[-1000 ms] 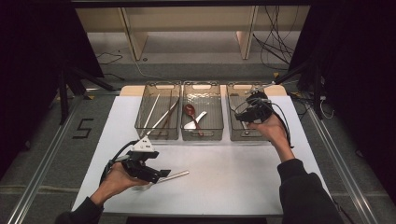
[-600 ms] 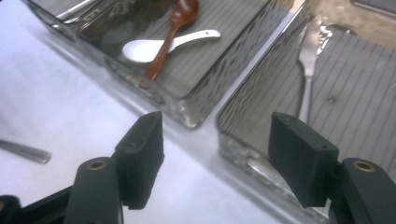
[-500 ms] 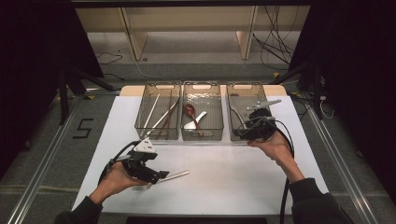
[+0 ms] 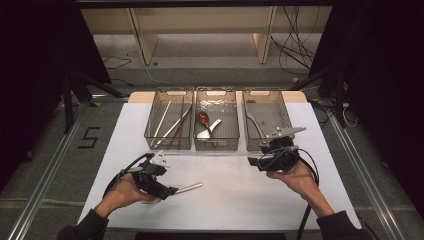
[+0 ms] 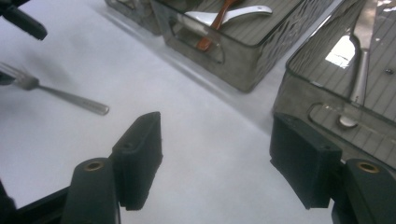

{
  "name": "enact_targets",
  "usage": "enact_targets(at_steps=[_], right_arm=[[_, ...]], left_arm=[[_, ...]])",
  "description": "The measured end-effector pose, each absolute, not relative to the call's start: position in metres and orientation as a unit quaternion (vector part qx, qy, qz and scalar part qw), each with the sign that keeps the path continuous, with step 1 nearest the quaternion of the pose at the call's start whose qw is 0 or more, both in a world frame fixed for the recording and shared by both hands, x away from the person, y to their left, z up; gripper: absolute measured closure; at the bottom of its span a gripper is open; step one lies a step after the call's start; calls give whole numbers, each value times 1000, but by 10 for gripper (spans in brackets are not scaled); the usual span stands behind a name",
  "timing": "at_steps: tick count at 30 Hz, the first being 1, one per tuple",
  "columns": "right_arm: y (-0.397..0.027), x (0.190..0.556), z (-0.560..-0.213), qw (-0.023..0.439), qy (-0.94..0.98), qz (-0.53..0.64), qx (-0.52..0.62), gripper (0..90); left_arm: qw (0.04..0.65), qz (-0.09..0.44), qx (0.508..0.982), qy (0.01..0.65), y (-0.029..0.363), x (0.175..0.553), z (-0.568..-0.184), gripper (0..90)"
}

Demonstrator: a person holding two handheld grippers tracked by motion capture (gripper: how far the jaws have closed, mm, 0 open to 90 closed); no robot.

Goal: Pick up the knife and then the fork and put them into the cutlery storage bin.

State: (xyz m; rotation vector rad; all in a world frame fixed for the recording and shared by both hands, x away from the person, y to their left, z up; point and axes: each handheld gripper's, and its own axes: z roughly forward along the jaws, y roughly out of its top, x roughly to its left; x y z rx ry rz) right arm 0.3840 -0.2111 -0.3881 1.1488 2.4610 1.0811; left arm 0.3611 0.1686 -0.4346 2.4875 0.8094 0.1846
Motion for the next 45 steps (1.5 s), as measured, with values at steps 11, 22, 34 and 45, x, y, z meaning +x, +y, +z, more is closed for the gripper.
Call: enact_targets(at_steps=[11,22,34,45], right_arm=[[-209,359,-394,102,848,363,372,337],[-205,353,-397,95,855,357,363,337],[-204,354,-397,96,856,359,359,341],[-204,354,-397,94,856,360,359,345]], left_arm=[[198,53,936,285,158,364,-445,355],[160,31,945,282,151,368,-455,508],[143,27,950,275,147,369,-460,657],[129,27,959,252,141,367,-462,763]])
